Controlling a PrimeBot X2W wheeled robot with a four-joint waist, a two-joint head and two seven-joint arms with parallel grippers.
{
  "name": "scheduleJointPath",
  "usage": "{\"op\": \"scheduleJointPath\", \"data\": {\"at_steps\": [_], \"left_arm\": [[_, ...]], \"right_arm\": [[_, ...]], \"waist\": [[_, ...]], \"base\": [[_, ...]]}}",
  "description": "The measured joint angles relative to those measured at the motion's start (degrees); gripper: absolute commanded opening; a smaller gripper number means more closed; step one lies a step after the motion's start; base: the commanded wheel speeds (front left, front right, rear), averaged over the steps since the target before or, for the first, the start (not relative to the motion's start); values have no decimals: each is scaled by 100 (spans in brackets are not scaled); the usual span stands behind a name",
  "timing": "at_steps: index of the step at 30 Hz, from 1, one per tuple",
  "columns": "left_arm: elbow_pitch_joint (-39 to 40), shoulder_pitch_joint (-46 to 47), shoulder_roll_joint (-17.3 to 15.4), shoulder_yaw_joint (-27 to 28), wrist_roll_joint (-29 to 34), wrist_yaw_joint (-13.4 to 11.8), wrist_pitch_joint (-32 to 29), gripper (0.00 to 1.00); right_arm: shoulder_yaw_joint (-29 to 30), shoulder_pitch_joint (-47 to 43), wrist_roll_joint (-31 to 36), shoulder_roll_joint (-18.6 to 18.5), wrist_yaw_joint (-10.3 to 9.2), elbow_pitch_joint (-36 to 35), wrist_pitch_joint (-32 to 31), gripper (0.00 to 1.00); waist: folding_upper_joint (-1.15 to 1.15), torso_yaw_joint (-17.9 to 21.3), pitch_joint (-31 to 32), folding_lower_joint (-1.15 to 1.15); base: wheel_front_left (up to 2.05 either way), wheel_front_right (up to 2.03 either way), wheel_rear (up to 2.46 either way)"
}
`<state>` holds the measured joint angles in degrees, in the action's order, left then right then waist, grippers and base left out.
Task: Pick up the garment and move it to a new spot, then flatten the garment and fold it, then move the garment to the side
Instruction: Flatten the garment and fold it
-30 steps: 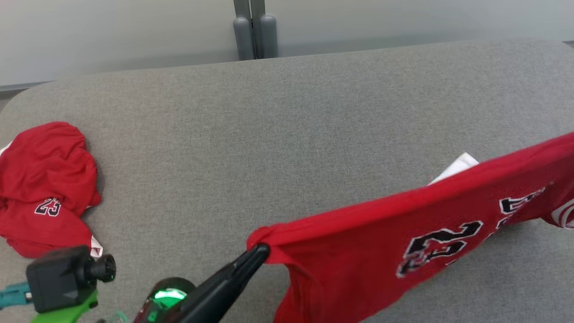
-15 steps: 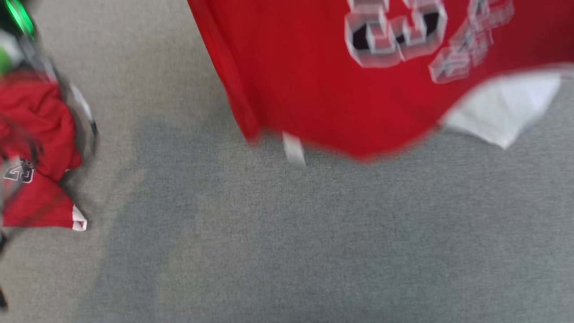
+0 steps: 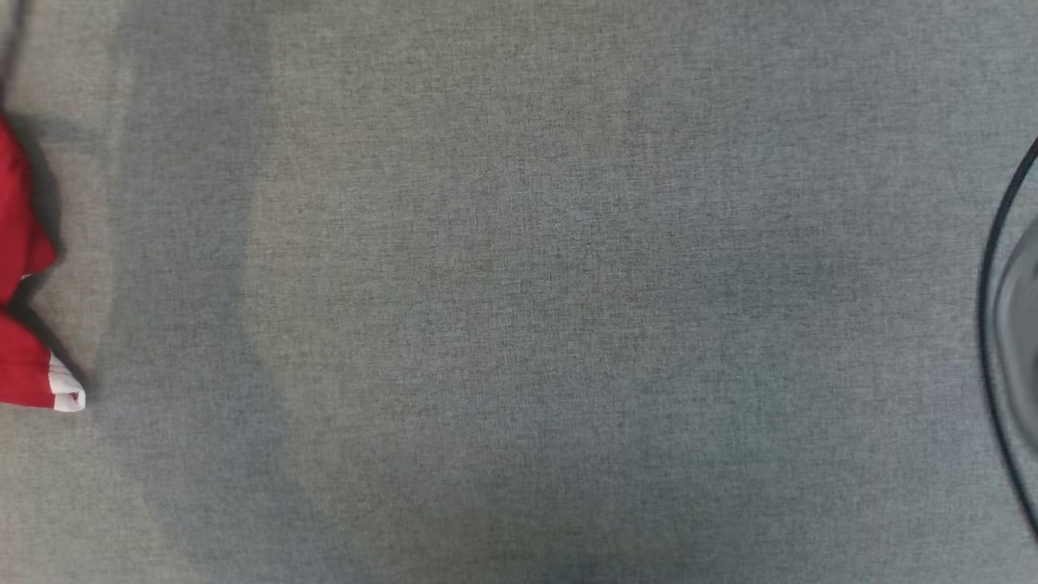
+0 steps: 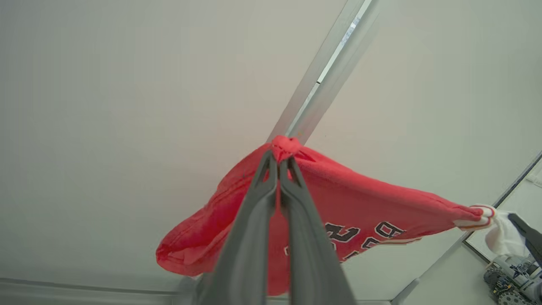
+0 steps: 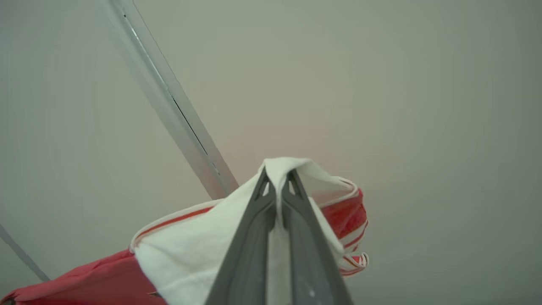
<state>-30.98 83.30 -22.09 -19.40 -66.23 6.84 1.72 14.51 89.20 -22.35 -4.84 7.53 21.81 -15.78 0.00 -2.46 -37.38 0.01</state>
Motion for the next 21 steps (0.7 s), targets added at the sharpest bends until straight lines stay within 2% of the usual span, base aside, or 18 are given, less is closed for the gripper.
{"op": "scheduleJointPath", "data": {"at_steps": [3,7,9,13,16,21], "left_arm": [[-27,-978,32,-275,-3,52,334,0],[644,-2629,-114,-783,-156,57,755,0],[980,-3544,-196,-1079,-220,58,953,0],[1604,-4986,-342,-1486,-152,66,1202,0],[1912,-6065,-446,-1630,1,52,1294,0],[2570,-7748,-338,-1700,270,-497,1310,0]], "right_arm": [[-127,-1302,-653,-198,-4,-304,209,0],[-176,-3323,-1371,-446,-4,-1082,417,0],[-148,-4474,-1601,-548,-4,-1452,537,0],[-65,-6215,-2033,-526,-4,-2039,700,0],[-181,-7420,-2081,-525,-3,-2350,788,0],[44,-9196,-2205,-391,-1,-2630,861,0]], "waist": [[0,20,8,0],[0,33,188,-1],[0,41,347,-1],[0,56,764,-2],[0,71,1125,-2],[0,93,1747,-2]], "base": [[0,0,0],[0,0,0],[0,0,0],[0,0,0],[0,0,0],[0,0,0]]}}
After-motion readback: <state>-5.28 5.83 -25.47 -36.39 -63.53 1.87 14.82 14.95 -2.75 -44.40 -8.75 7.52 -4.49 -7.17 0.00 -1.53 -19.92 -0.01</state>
